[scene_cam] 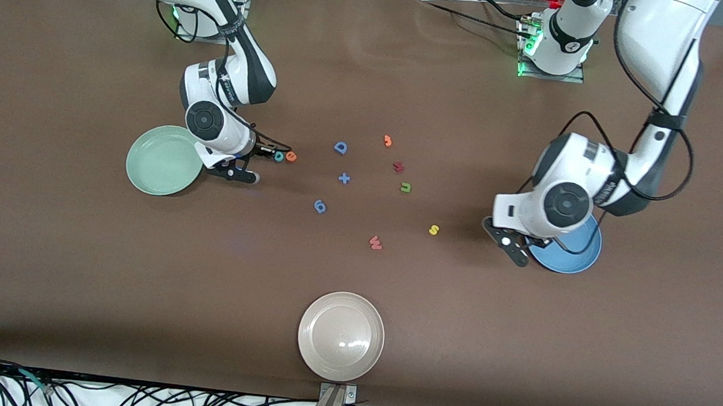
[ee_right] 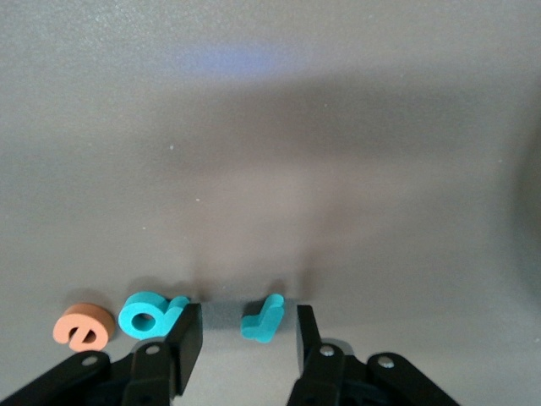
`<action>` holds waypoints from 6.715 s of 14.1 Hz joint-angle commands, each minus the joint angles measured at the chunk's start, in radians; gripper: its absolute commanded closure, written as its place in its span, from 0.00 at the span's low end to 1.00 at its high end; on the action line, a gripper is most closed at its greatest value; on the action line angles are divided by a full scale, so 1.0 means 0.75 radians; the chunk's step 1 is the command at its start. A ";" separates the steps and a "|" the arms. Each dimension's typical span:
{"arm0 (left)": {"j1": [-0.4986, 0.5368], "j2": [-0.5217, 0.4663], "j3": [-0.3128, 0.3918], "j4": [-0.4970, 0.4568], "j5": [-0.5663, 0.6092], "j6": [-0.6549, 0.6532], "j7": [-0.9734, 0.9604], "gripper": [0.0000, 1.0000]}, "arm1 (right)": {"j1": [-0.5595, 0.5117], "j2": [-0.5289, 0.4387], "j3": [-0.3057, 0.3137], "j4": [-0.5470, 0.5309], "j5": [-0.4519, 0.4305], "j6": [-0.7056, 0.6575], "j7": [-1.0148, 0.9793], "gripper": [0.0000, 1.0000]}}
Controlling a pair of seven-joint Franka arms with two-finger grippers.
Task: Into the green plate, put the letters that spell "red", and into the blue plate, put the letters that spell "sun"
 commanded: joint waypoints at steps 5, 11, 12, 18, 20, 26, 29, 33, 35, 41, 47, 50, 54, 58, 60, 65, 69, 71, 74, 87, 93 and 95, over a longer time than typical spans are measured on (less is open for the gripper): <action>0.084 0.005 -0.007 -0.003 0.034 -0.006 0.101 0.97 | 0.006 0.019 0.000 -0.001 -0.062 0.016 -0.008 0.52; 0.223 0.091 -0.011 -0.005 0.088 0.000 0.199 0.97 | 0.006 0.021 0.000 -0.001 -0.062 0.013 -0.008 0.97; 0.227 0.099 -0.011 -0.005 0.086 0.002 0.199 0.95 | 0.006 0.021 0.000 -0.001 -0.062 0.013 -0.004 0.98; 0.215 0.087 -0.028 -0.001 0.075 0.006 0.207 0.00 | 0.002 -0.063 -0.031 0.054 -0.062 -0.159 -0.010 0.98; 0.213 0.060 -0.097 0.025 0.075 -0.004 0.201 0.00 | 0.002 -0.116 -0.086 0.099 -0.066 -0.301 -0.019 0.98; 0.115 0.068 -0.251 0.103 0.034 -0.031 -0.152 0.00 | 0.002 -0.180 -0.352 0.160 -0.068 -0.526 -0.345 0.98; -0.008 0.132 -0.251 0.213 -0.006 -0.029 -0.556 0.00 | 0.000 -0.147 -0.489 0.148 -0.068 -0.524 -0.536 0.98; -0.139 0.271 -0.248 0.367 -0.011 0.004 -0.876 0.00 | -0.014 -0.023 -0.581 0.144 -0.068 -0.429 -0.705 0.98; -0.147 0.312 -0.248 0.371 0.008 0.101 -0.964 0.00 | -0.024 0.014 -0.583 0.140 -0.066 -0.406 -0.730 0.98; -0.159 0.402 -0.236 0.337 0.012 0.251 -0.971 0.00 | -0.025 0.082 -0.581 0.130 -0.060 -0.389 -0.732 0.92; -0.166 0.402 -0.238 0.281 0.049 0.247 -0.987 0.46 | -0.025 0.080 -0.581 0.138 -0.060 -0.400 -0.732 0.13; -0.164 0.402 -0.236 0.255 0.051 0.247 -0.999 0.54 | -0.012 0.027 -0.575 0.162 -0.058 -0.444 -0.712 0.09; -0.164 0.394 -0.236 0.253 0.051 0.235 -1.001 0.92 | 0.004 0.000 -0.563 0.313 -0.044 -0.681 -0.608 0.09; -0.143 0.339 -0.236 0.277 0.051 0.135 -0.997 1.00 | 0.031 -0.081 -0.434 0.347 -0.042 -0.739 -0.326 0.09; -0.133 0.269 -0.230 0.285 0.053 0.039 -0.989 1.00 | 0.031 -0.104 -0.350 0.347 -0.042 -0.739 -0.159 0.02; 0.047 0.140 -0.230 0.281 0.053 -0.178 -0.673 0.99 | 0.031 -0.092 -0.189 0.345 0.056 -0.678 0.198 0.02; 0.245 0.136 -0.230 0.230 0.053 -0.199 -0.376 0.96 | 0.031 -0.049 -0.068 0.306 0.085 -0.531 0.427 0.02; 0.325 0.142 -0.230 0.189 0.077 -0.184 -0.335 0.96 | 0.033 -0.033 -0.017 0.255 0.085 -0.413 0.513 0.02; 0.348 0.138 -0.230 0.081 0.147 -0.080 -0.335 0.96 | 0.041 -0.028 0.008 0.124 0.085 -0.210 0.538 0.02; 0.370 0.109 -0.320 0.030 0.147 -0.019 -0.357 0.00 | 0.049 -0.012 0.065 -0.017 0.085 0.099 0.642 0.04; 0.326 0.095 -0.512 0.028 0.147 -0.019 -0.820 0.00 | 0.065 -0.010 0.063 -0.030 0.081 0.157 0.638 0.30; 0.205 0.099 -0.508 0.032 0.147 -0.019 -1.053 0.00 | 0.068 -0.014 0.059 -0.030 0.077 0.161 0.638 0.30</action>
